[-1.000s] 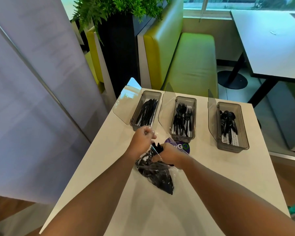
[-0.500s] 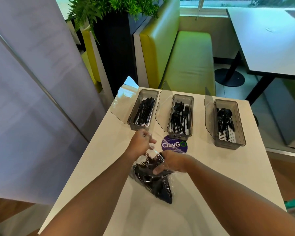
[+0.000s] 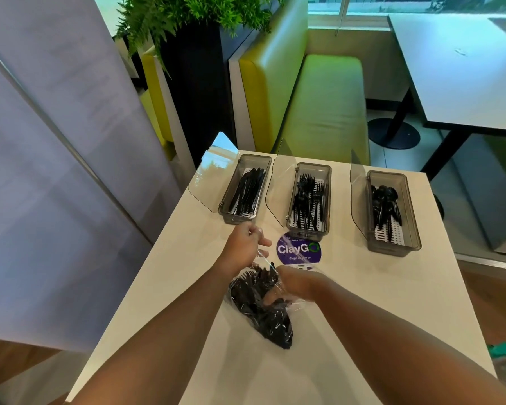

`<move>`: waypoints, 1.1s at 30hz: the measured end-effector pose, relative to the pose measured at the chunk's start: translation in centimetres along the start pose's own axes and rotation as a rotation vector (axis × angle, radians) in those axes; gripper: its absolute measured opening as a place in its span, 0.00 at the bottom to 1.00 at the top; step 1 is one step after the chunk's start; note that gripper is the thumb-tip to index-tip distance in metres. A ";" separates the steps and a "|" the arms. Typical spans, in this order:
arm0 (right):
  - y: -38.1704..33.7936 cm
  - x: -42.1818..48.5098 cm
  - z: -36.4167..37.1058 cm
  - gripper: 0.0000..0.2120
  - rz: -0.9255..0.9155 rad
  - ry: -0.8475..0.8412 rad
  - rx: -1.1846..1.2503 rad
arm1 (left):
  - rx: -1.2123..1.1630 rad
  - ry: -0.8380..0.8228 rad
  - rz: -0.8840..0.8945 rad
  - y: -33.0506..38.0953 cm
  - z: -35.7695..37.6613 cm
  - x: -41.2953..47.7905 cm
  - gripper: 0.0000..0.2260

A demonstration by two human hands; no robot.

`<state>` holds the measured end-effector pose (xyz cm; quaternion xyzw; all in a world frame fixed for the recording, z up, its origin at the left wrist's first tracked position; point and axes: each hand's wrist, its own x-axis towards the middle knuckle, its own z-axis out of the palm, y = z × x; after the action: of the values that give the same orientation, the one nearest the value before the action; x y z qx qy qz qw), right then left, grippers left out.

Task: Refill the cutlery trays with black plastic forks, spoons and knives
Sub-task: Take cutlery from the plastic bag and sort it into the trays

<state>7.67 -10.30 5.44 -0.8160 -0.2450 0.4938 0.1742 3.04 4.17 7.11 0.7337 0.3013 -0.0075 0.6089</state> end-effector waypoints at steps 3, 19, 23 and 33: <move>-0.5 0.4 0.3 0.30 -0.065 0.015 0.048 | -0.019 0.015 0.009 0.3 0.2 -0.1 0.07; -0.2 0.9 -1.1 0.09 -0.098 0.042 0.028 | 0.074 0.003 0.008 0.2 -0.7 0.2 0.10; -0.9 -0.5 -3.4 0.13 -0.114 0.006 0.092 | 0.114 -0.013 0.011 -0.4 -1.1 0.1 0.16; -0.8 -1.1 -5.7 0.16 -0.088 0.056 0.031 | 0.083 -0.135 -0.134 -0.3 -2.2 -1.2 0.19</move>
<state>12.16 -10.53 9.21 -0.8150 -0.2681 0.4665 0.2151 1.13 5.62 7.87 0.7344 0.3077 -0.1102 0.5949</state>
